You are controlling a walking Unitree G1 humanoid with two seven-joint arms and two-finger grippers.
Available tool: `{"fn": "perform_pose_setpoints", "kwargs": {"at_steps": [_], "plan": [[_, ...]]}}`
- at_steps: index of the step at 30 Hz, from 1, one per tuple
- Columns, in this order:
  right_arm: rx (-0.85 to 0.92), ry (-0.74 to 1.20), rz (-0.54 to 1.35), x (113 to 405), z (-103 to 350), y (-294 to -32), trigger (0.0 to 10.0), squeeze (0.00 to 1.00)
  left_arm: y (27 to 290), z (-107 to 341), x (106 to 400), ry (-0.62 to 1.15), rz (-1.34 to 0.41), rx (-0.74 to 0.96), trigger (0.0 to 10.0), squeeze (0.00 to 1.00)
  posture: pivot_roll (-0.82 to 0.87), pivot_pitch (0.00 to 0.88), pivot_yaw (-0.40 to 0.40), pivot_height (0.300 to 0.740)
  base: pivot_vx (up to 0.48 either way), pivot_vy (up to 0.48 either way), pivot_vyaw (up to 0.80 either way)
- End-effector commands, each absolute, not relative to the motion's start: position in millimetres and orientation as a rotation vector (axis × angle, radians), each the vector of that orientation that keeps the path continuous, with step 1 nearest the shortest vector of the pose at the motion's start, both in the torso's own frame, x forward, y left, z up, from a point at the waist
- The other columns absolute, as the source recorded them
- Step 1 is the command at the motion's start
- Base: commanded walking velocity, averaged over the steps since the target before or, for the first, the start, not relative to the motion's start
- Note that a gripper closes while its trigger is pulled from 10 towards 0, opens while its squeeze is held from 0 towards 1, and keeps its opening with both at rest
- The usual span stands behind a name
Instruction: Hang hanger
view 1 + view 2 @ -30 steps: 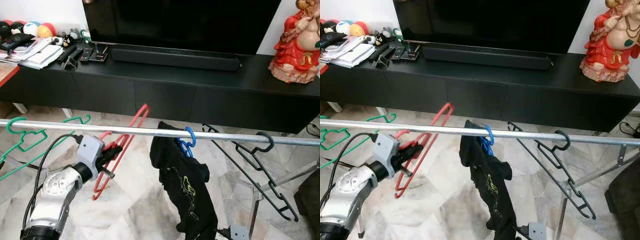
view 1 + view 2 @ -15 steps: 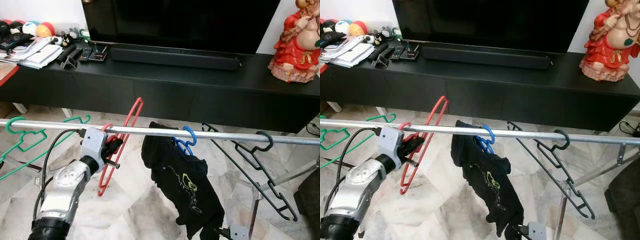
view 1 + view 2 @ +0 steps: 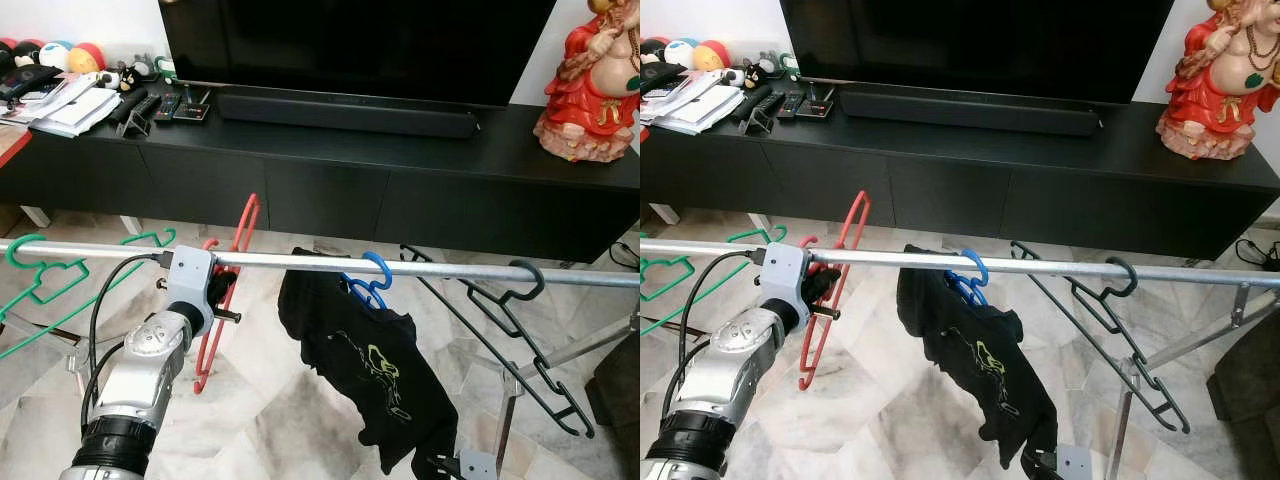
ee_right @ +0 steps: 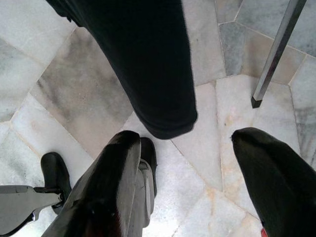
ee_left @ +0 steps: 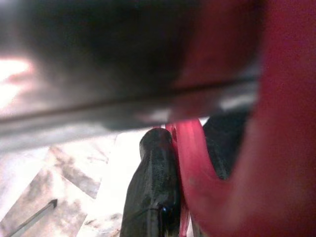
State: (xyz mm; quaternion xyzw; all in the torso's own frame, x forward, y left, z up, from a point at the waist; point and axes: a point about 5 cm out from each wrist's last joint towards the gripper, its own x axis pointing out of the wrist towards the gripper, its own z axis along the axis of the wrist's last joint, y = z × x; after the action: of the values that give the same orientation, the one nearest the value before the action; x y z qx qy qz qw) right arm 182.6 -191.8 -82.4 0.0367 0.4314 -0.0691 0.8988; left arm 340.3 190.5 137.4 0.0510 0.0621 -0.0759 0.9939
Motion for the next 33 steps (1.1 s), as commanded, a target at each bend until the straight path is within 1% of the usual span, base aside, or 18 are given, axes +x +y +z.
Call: {"fn": "perform_pose_setpoints", "kwargs": {"at_steps": [1,2,8,10,13,16,19,20,22,25,26,29,30,33], "plan": [[0.083,0.923,-0.152,175,-86,-192,10.0,0.00,194,126,334,0.181,-0.130,0.099,10.0,0.61,-0.01,0.175,-0.028,0.740,0.000,0.000,0.00],[0.083,0.923,-0.152,175,-86,-192,10.0,0.00,192,125,330,0.175,-0.148,0.106,10.0,1.00,-0.01,0.175,-0.028,0.740,0.000,0.000,0.00],[0.079,0.923,-0.152,174,-87,-192,10.0,0.00,188,125,317,0.161,-0.167,0.104,10.0,1.00,-0.01,0.175,-0.024,0.740,0.000,0.000,0.00],[0.080,0.923,-0.154,174,-87,-192,10.0,0.00,189,126,313,0.156,-0.159,0.099,10.0,1.00,-0.01,0.175,-0.022,0.740,0.000,0.000,0.00],[0.081,0.923,-0.154,174,-87,-192,10.0,0.00,193,132,300,0.116,-0.146,0.106,10.0,1.00,-0.01,0.175,-0.021,0.740,0.000,0.000,0.00],[0.080,0.924,-0.154,174,-87,-192,10.0,0.00,194,134,296,0.092,-0.148,0.103,10.0,1.00,0.00,0.173,-0.019,0.740,0.000,0.000,0.00],[0.081,0.925,-0.155,174,-87,-192,10.0,0.00,198,143,277,-0.001,-0.117,0.051,10.0,1.00,0.00,0.172,-0.015,0.740,0.000,0.000,0.00],[0.081,0.925,-0.156,174,-87,-192,10.0,0.00,199,142,267,-0.016,-0.123,0.047,10.0,1.00,0.00,0.171,-0.014,0.740,0.000,0.000,0.00],[0.080,0.925,-0.156,174,-87,-192,10.0,0.00,201,139,257,-0.011,-0.116,0.032,10.0,1.00,0.00,0.170,-0.011,0.740,0.000,0.000,0.00],[0.082,0.925,-0.159,173,-87,-192,10.0,0.00,214,135,238,-0.022,-0.042,0.019,10.0,1.00,0.00,0.167,-0.009,0.740,0.000,0.000,0.00],[0.082,0.925,-0.160,173,-87,-193,10.0,0.00,225,136,230,-0.043,0.022,0.021,10.0,1.00,0.01,0.166,-0.009,0.740,0.000,0.000,0.00],[0.082,0.926,-0.162,173,-87,-192,10.0,0.00,243,132,215,-0.047,0.129,0.038,10.0,1.00,0.02,0.161,-0.007,0.740,0.000,0.000,0.00],[0.083,0.927,-0.163,173,-87,-192,10.0,0.00,259,119,205,0.002,0.234,0.060,10.0,1.00,0.02,0.154,-0.007,0.740,0.000,0.000,0.00],[0.084,0.929,-0.163,173,-87,-192,10.0,0.00,280,92,190,0.107,0.353,0.050,10.0,1.00,0.02,0.148,-0.008,0.740,0.000,0.000,0.00]]}}
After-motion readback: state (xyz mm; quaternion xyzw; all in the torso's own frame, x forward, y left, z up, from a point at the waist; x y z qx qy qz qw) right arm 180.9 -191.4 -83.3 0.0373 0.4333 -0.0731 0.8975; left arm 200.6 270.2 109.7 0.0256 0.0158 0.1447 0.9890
